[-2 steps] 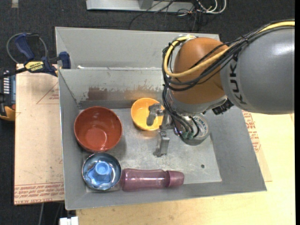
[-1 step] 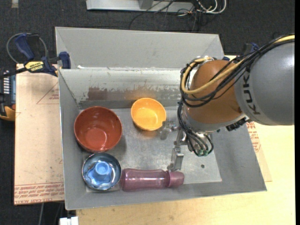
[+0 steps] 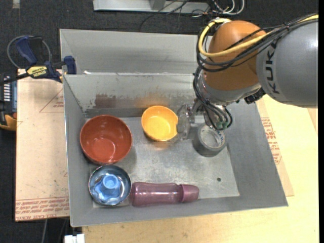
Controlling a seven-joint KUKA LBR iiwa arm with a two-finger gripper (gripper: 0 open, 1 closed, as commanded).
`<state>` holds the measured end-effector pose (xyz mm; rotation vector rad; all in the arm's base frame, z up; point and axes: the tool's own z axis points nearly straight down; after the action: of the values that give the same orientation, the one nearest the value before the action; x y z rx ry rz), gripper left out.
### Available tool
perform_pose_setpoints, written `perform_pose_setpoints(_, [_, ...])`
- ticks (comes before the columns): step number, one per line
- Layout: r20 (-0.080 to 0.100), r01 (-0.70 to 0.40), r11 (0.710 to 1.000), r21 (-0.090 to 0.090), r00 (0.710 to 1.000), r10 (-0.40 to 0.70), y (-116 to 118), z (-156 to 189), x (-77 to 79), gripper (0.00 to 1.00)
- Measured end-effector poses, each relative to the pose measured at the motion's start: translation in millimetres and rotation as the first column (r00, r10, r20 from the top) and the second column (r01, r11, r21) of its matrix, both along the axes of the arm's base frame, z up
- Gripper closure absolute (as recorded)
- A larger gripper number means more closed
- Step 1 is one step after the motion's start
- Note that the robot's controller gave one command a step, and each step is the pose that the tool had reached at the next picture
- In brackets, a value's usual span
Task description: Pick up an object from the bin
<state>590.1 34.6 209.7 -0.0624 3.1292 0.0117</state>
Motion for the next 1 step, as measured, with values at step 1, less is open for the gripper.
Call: perform_pose_setpoints(1, [0.0, 0.0, 1.0, 0.0, 1.0, 0.0, 0.0, 0.0, 0.0, 1.0])
